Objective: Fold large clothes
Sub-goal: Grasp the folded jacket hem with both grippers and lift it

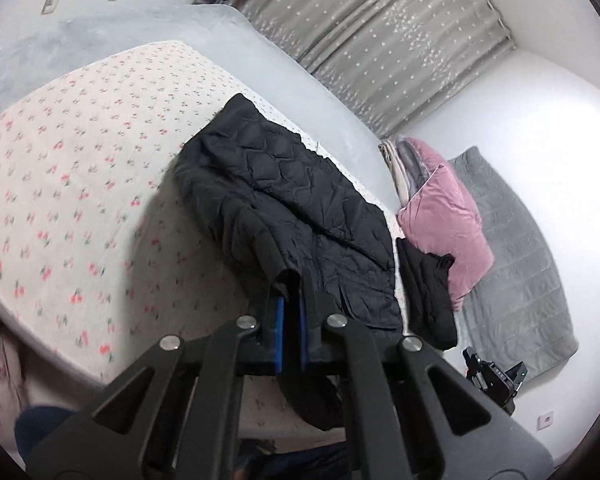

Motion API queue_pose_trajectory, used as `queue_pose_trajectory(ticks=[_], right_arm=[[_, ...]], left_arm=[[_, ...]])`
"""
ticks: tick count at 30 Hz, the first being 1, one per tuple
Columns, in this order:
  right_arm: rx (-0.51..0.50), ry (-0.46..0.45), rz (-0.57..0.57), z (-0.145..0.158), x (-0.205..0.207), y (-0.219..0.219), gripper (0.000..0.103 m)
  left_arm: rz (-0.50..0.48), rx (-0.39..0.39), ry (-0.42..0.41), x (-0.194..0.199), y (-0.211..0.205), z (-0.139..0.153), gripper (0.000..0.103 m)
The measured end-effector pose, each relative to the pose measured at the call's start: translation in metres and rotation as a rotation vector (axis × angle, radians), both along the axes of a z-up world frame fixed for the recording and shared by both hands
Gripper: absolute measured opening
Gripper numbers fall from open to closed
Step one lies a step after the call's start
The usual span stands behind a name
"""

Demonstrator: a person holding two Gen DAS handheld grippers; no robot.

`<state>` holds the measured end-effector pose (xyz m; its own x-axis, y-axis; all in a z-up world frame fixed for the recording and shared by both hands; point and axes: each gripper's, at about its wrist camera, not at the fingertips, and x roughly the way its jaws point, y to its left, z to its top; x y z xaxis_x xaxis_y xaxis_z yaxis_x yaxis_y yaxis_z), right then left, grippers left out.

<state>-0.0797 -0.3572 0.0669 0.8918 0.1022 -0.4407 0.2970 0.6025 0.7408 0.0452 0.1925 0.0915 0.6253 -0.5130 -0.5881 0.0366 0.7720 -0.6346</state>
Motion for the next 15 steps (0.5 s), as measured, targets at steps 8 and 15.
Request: queue_pose_trajectory(ticks=[8,15], right_arm=[[0.015,0.133,0.481,-0.089,-0.013,0.145,0.031],[0.147,0.293,0.579,-0.166,0.002,0.193,0.053]], left_arm=[[0.004,-0.03,0.181,0.015,0.001,-0.085,0.007],[0.005,0.037,0.17,-0.023,0.009,-0.089,0.007]])
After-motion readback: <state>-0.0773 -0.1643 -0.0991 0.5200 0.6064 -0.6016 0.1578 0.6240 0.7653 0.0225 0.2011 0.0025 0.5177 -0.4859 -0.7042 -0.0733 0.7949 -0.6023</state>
